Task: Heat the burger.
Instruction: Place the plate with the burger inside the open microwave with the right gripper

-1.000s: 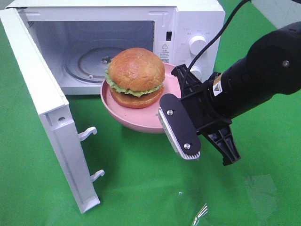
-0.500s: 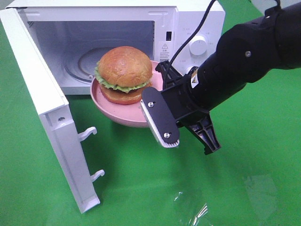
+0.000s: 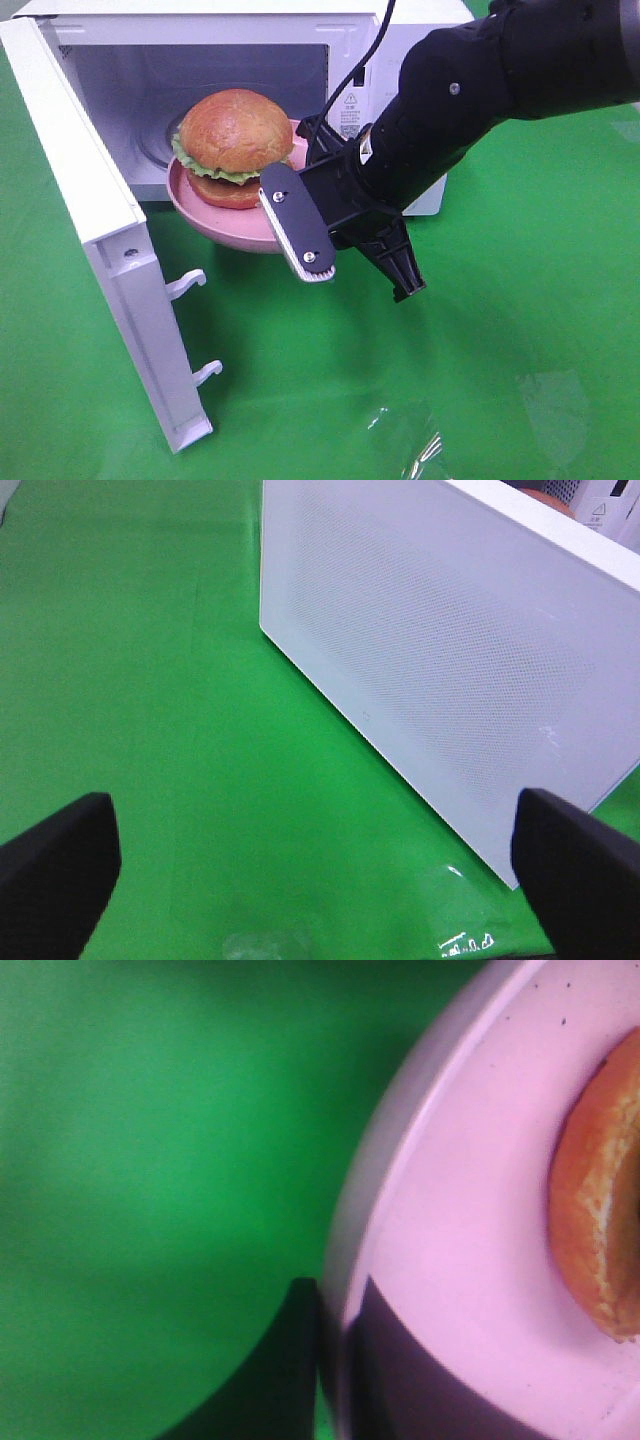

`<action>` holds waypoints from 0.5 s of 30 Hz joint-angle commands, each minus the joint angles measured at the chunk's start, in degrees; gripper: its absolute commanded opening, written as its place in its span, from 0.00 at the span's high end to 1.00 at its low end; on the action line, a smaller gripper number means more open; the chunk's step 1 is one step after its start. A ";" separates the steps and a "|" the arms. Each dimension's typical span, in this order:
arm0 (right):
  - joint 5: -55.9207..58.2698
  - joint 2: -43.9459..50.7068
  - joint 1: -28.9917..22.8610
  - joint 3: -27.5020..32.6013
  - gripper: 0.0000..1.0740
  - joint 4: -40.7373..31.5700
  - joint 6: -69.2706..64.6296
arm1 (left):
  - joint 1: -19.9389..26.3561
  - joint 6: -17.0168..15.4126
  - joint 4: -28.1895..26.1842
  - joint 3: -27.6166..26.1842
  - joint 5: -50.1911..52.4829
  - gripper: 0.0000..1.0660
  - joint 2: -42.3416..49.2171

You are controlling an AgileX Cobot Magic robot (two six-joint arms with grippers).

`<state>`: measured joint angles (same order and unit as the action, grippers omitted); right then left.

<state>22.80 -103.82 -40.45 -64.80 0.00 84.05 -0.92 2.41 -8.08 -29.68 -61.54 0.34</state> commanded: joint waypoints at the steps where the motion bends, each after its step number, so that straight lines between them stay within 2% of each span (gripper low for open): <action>1: -2.58 -0.29 -0.06 -2.01 1.00 0.00 -0.69 | -0.17 -0.29 -0.23 0.17 0.40 0.07 0.86; 15: -2.29 -6.02 -0.06 -9.28 1.00 2.06 -5.84 | -0.17 -0.29 -0.23 0.17 0.40 0.07 0.86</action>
<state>23.89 -110.35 -40.91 -72.82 1.09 79.64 -0.92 2.41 -8.08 -29.68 -61.54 0.34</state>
